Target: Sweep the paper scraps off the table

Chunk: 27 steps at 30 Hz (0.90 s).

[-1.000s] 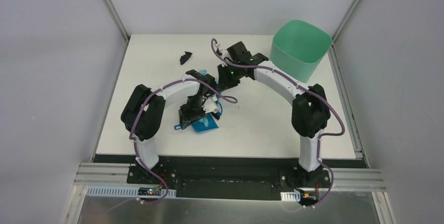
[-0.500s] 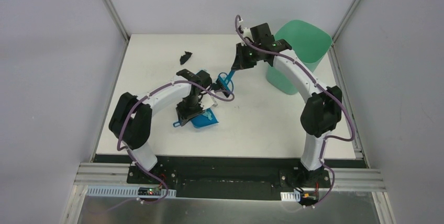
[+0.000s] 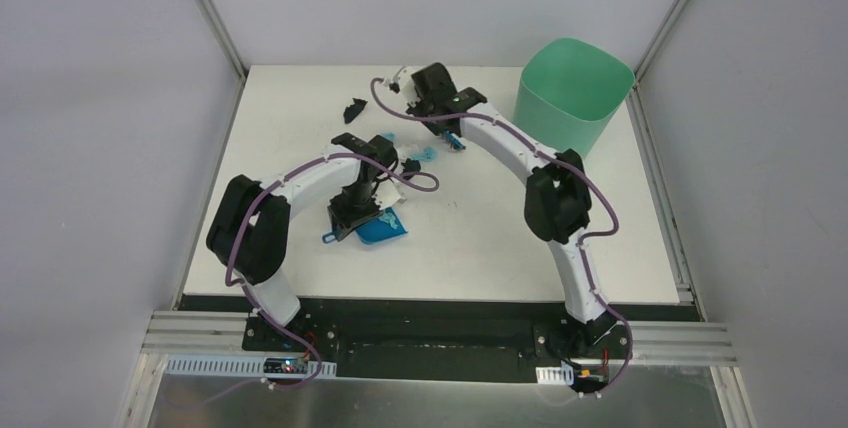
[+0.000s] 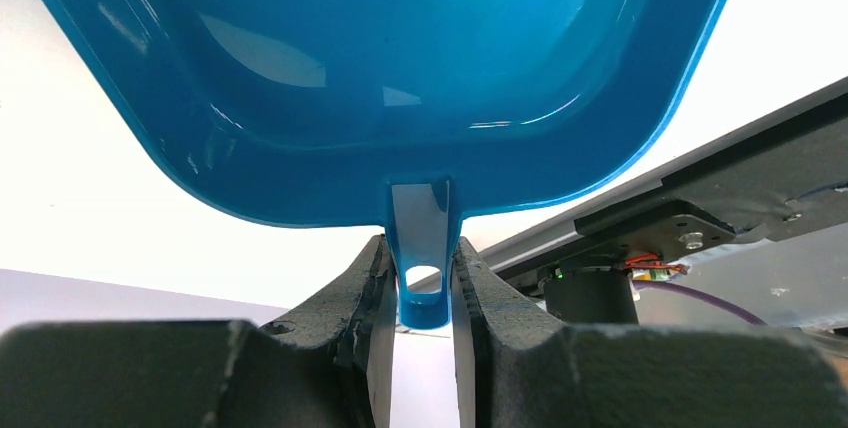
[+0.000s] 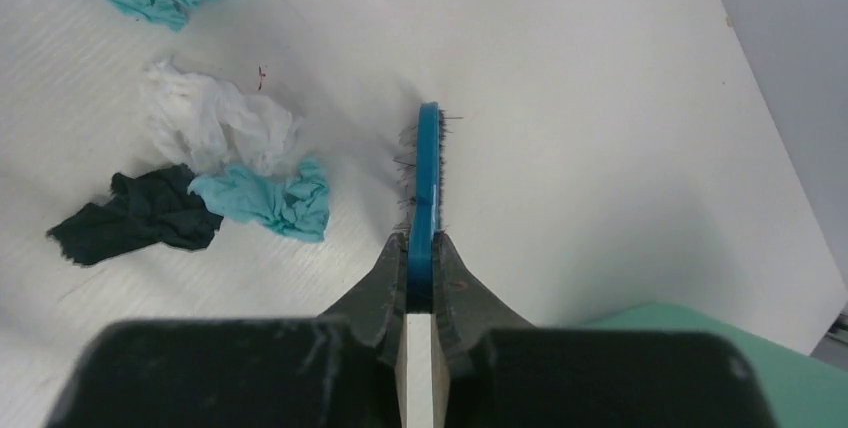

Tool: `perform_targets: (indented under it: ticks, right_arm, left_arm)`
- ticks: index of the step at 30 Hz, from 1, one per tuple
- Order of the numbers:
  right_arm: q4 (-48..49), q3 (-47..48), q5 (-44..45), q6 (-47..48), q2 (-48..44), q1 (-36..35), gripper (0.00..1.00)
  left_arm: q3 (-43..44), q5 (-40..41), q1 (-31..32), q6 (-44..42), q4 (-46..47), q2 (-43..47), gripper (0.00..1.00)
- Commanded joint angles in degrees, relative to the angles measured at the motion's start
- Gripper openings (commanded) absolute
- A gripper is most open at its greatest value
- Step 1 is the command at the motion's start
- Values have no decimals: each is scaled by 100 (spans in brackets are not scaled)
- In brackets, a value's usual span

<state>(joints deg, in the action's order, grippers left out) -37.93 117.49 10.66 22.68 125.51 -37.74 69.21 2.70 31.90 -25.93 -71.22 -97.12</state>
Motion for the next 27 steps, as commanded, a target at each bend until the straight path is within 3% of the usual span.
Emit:
perform_targets:
  ticks: [1, 6, 16, 27]
  right_arm:
    - [93, 633, 491, 596, 496, -142, 0]
    - [-585, 1038, -652, -120, 646, -234, 0]
    - [-906, 113, -2391, -1122, -61, -362, 0]
    - [-815, -359, -3568, -2051, -671, -512, 0]
  left_arm:
    - [-41, 301, -184, 115, 114, -48, 0]
    - [110, 256, -295, 140, 83, -286, 0]
    - [208, 168, -298, 137, 211, -721, 0]
    - [395, 179, -296, 162, 229, -749, 0]
